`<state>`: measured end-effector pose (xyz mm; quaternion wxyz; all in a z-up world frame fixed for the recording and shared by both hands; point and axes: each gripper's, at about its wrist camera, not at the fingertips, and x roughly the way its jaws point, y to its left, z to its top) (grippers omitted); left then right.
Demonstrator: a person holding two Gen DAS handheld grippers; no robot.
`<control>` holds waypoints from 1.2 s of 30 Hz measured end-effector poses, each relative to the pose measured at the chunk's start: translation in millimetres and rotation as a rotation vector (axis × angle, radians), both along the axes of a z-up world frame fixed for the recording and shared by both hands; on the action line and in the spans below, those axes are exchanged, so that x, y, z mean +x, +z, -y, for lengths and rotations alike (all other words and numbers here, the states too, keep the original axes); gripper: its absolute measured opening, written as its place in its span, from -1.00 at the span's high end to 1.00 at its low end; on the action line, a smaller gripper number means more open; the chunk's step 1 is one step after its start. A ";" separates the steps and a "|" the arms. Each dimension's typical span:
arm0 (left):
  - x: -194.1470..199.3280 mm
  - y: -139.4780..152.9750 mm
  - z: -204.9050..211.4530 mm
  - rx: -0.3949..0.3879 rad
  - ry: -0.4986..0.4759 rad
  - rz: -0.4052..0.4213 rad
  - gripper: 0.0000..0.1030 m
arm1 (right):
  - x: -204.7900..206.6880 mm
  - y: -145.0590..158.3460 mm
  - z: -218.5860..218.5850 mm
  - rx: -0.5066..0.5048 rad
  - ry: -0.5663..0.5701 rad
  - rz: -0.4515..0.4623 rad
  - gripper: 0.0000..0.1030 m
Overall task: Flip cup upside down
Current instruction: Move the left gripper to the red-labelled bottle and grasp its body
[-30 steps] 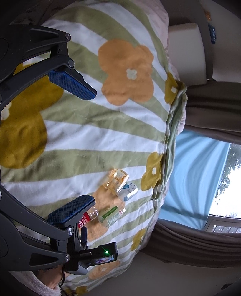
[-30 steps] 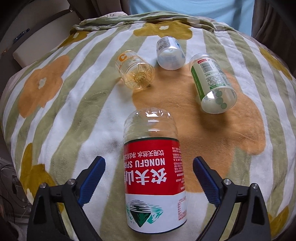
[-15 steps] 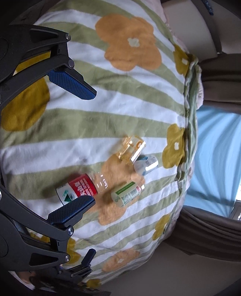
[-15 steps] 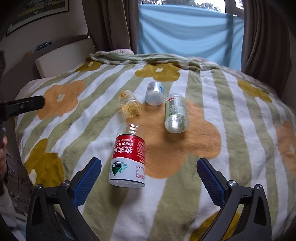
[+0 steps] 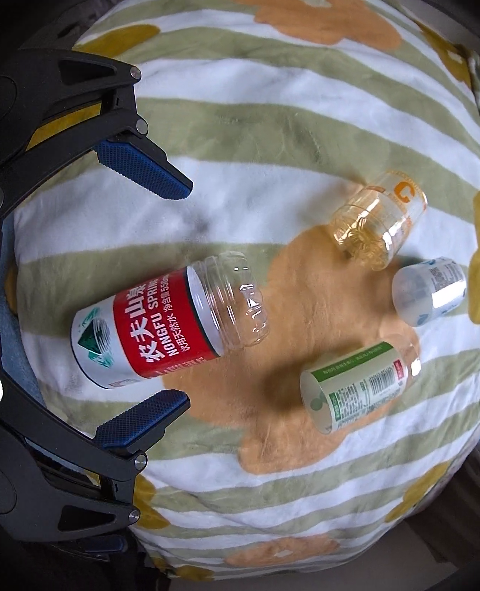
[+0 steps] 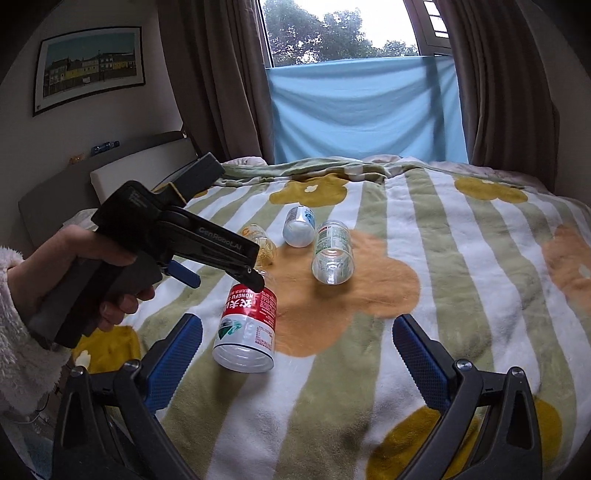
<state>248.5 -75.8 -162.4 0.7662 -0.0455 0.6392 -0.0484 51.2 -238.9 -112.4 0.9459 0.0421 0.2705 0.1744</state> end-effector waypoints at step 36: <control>-55.7 30.7 20.6 -0.021 -0.046 0.713 -0.21 | -3.8 -21.6 24.0 0.132 -0.027 -0.002 -1.00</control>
